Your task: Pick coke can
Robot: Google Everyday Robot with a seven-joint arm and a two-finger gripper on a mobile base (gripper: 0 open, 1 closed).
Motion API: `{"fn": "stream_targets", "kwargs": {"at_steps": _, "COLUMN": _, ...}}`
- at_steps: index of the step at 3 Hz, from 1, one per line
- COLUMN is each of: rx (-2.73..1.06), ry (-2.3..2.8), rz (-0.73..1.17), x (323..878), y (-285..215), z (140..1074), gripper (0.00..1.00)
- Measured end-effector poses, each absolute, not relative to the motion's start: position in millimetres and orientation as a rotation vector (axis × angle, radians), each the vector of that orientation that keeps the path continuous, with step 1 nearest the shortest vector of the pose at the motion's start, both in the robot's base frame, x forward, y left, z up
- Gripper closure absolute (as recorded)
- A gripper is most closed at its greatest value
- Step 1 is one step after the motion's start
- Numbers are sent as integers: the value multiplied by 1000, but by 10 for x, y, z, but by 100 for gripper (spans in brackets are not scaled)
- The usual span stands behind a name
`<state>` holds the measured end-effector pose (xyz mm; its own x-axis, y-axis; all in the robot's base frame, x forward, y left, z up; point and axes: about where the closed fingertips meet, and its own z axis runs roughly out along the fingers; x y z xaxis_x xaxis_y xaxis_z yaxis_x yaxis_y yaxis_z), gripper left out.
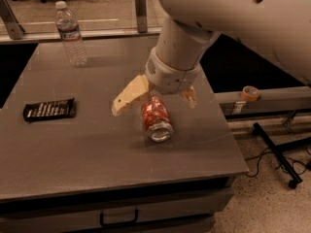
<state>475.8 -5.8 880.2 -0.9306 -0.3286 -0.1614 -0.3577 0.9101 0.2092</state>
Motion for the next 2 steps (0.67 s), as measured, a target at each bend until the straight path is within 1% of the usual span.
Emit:
{"fn": "stream_targets", "kwargs": {"at_steps": 1, "rx": -524, "ry": 2922, "rz": 283, "x": 4910, "y": -34, "z": 8685, "gripper": 0}}
{"fn": "stream_targets", "kwargs": {"at_steps": 2, "rx": -503, "ry": 2908, "rz": 209, "x": 5071, "y": -51, "z": 8553, "gripper": 18}}
